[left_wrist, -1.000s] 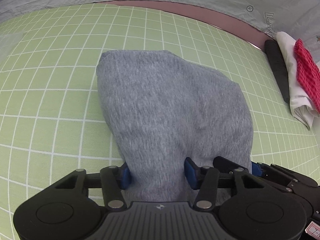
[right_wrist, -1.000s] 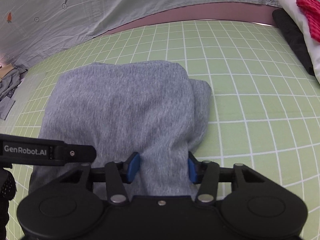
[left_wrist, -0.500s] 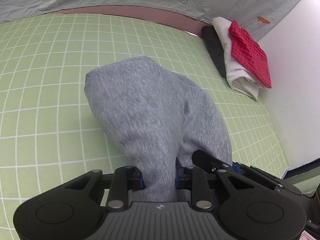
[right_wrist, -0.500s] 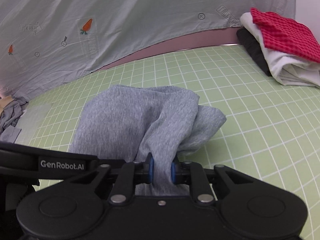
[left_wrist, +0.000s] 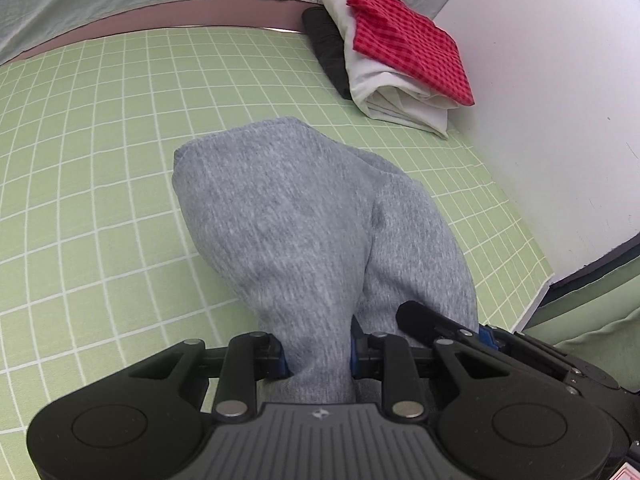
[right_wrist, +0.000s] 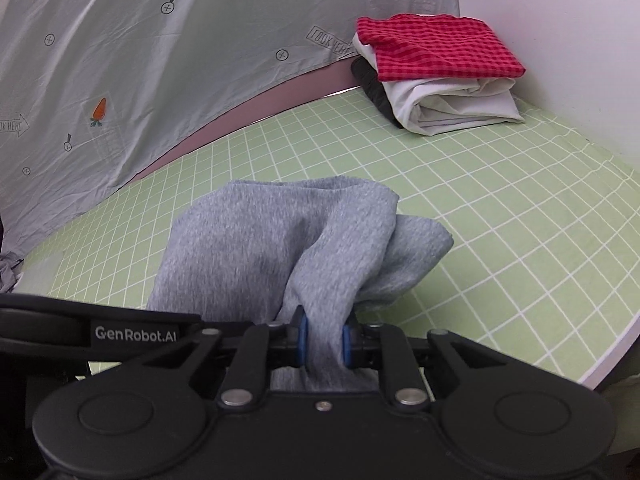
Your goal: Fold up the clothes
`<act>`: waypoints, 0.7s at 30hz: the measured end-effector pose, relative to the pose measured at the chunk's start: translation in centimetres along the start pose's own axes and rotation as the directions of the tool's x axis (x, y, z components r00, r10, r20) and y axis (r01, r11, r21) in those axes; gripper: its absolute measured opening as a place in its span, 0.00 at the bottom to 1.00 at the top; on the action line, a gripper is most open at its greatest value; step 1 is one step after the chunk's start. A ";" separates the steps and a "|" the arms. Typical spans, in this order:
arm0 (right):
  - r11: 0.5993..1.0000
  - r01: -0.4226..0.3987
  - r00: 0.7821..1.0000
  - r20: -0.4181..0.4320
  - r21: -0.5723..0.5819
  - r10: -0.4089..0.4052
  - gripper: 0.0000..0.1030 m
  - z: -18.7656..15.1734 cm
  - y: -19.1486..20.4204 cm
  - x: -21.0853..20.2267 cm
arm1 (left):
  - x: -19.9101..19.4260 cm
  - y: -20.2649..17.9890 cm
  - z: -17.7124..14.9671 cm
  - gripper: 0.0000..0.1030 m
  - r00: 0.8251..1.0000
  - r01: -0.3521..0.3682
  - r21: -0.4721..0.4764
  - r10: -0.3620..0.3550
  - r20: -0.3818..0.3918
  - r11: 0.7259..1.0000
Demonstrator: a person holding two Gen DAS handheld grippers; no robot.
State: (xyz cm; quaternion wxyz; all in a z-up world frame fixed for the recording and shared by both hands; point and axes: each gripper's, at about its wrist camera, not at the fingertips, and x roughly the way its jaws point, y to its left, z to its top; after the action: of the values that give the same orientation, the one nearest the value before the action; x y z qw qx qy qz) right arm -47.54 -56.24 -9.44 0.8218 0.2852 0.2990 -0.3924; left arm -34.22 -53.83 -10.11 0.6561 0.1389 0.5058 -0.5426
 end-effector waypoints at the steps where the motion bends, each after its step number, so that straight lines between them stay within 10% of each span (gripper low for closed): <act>1: 1.000 -0.002 1.000 0.000 0.001 0.002 0.16 0.5 -1.1 0.0 | 0.6 -1.1 0.4 0.26 1.000 -0.005 0.005 0.005 0.004 1.000; 11: 0.999 -0.031 0.999 0.039 -0.026 0.032 0.16 10.7 -12.6 1.3 | 5.8 -12.8 9.4 0.26 0.989 -0.081 0.047 0.074 0.126 0.996; 21: 0.995 -0.080 0.966 0.240 -0.064 0.093 0.16 26.3 -19.3 3.1 | 8.8 -18.7 26.1 0.26 0.943 -0.078 0.079 0.048 0.328 0.994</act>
State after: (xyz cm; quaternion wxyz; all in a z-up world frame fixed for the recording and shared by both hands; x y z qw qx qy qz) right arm -54.63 -86.45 1.12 0.8759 0.2256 0.1938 -0.3801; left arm -37.65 -84.91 1.28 0.7406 0.0929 0.3606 -0.5593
